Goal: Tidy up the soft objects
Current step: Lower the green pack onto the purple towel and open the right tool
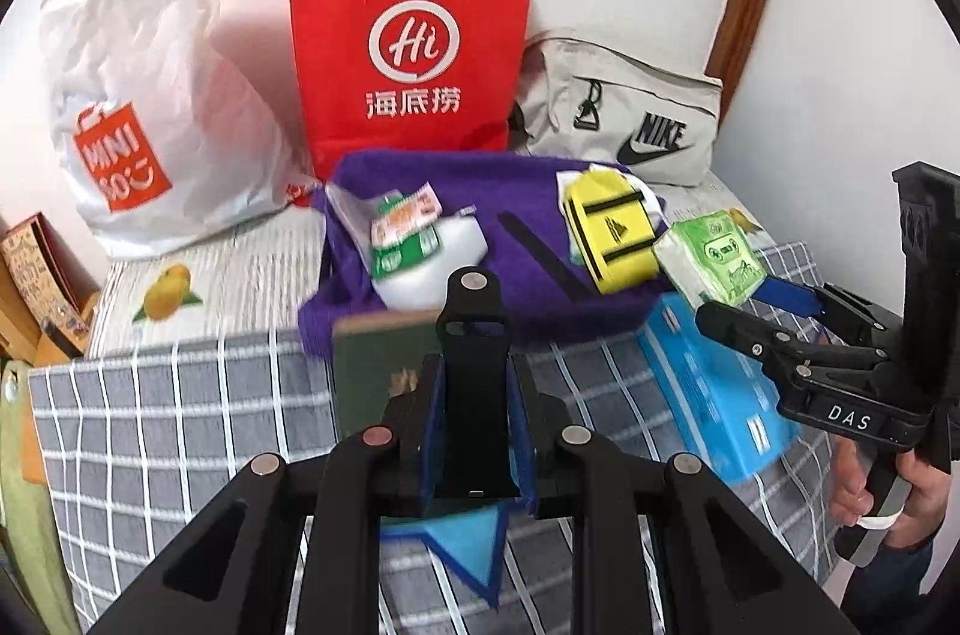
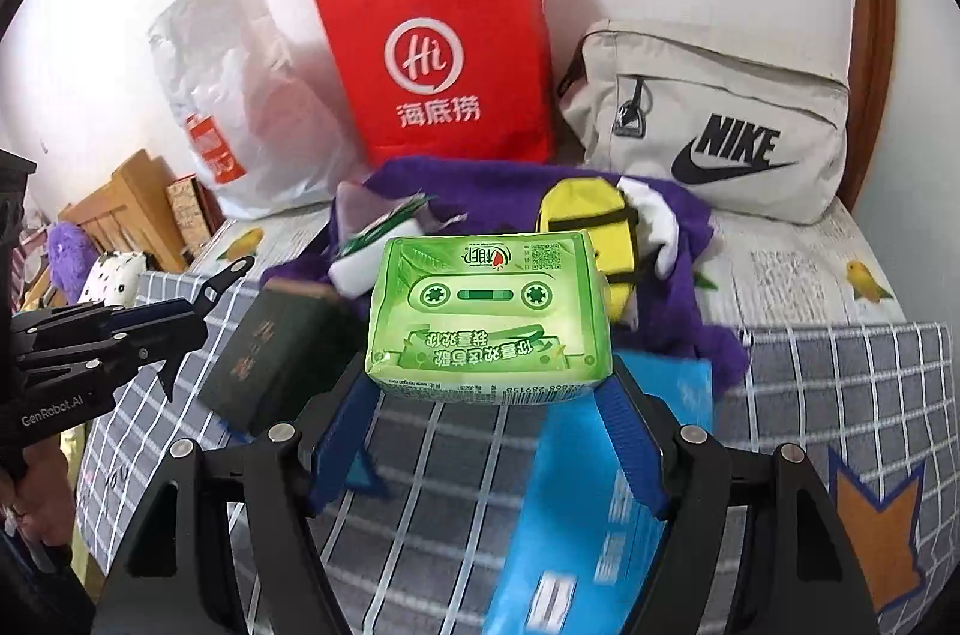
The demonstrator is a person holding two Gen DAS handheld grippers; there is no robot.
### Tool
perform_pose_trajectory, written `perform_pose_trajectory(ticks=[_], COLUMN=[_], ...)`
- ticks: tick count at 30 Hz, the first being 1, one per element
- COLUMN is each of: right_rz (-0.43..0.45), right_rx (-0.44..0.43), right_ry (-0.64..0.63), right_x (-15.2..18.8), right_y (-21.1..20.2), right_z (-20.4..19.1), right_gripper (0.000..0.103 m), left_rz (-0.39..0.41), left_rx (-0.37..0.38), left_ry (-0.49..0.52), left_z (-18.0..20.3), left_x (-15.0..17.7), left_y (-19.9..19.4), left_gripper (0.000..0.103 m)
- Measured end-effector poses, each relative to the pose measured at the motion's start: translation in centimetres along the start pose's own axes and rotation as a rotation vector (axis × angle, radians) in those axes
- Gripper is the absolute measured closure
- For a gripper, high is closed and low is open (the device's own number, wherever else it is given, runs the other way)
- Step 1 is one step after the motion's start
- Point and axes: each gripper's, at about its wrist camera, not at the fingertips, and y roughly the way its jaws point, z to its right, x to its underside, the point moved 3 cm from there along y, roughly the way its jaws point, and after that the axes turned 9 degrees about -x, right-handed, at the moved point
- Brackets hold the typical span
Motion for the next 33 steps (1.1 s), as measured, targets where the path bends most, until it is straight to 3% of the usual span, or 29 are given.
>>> perform_pose_trajectory(ticks=[16,26,33], right_rz=[-0.044,-0.143,-0.251], right_rx=[0.003,-0.054,-0.051], right_ry=[-0.044,-0.046,-0.057], right_x=[-6.3,-7.1,-5.5], right_y=[6.4,10.8,13.6], right_z=[1.9,2.0,2.3], right_gripper=[0.03,0.03,0.03], left_rz=[-0.018,-0.031,-0.064], left_rx=[-0.003,0.015,0.03], left_ry=[-0.022,-0.038,-0.029], left_z=[-0.8,-0.8,-0.7], left_x=[-6.8,-10.2,-10.2], left_y=[6.7,11.1,13.2], left_gripper=[0.083,0.083,0.083])
